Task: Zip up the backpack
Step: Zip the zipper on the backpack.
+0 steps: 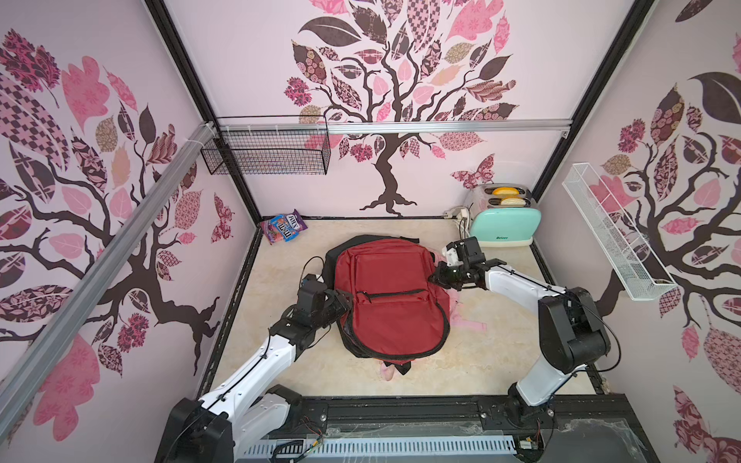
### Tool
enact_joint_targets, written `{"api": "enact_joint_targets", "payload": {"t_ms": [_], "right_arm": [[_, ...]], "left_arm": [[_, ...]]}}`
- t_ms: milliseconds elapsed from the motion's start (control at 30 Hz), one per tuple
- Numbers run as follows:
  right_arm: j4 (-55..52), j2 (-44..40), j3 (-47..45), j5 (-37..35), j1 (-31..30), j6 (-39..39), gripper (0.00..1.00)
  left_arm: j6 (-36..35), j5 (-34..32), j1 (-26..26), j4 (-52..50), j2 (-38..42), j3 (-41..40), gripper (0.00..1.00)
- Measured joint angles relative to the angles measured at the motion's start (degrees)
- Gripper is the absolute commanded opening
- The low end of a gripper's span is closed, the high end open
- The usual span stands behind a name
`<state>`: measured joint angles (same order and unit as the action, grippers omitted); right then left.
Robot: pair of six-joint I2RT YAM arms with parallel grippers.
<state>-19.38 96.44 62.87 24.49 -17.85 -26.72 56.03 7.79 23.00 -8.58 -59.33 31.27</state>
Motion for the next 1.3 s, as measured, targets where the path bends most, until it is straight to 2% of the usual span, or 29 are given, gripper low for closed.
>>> {"api": "enact_joint_targets", "payload": {"t_ms": [167,500,767,833,933,1067,1267,1300], "right_arm": [[-0.6,0.7,0.9,-0.2,-0.5,0.9,0.00],[-2.0,2.5,4.2,-1.2,-1.9,2.2,0.00],[-1.1,2.5,4.7,1.3,-2.2,2.4,0.00],[-0.7,2.5,5.0,2.3,-2.3,2.4,0.00],[0.0,2.5,5.0,3.4,-2.3,2.4,0.00],[0.5,2.3,5.0,4.2,-2.3,2.5,0.00],[-0.9,2.0,5.1,2.5,-2.3,3.8,0.01],[-1.9,2.0,5.4,1.5,-2.4,4.1,0.11]], "left_arm": [[-0.4,0.7,0.0,0.5,-1.8,0.1,0.38],[-2.6,2.8,0.2,-1.3,-4.3,3.3,0.54],[-8.6,-0.5,1.1,-10.6,-4.3,8.2,0.55],[-9.7,-1.3,1.1,-11.6,-4.6,8.4,0.47],[-10.4,-1.2,1.1,-11.4,-6.0,8.4,0.22],[-10.3,0.1,1.0,-8.7,-7.3,7.1,0.00],[-9.2,0.9,0.9,-1.9,-5.3,2.3,0.00],[-9.1,1.0,0.9,-0.8,-4.4,1.3,0.00]]}}
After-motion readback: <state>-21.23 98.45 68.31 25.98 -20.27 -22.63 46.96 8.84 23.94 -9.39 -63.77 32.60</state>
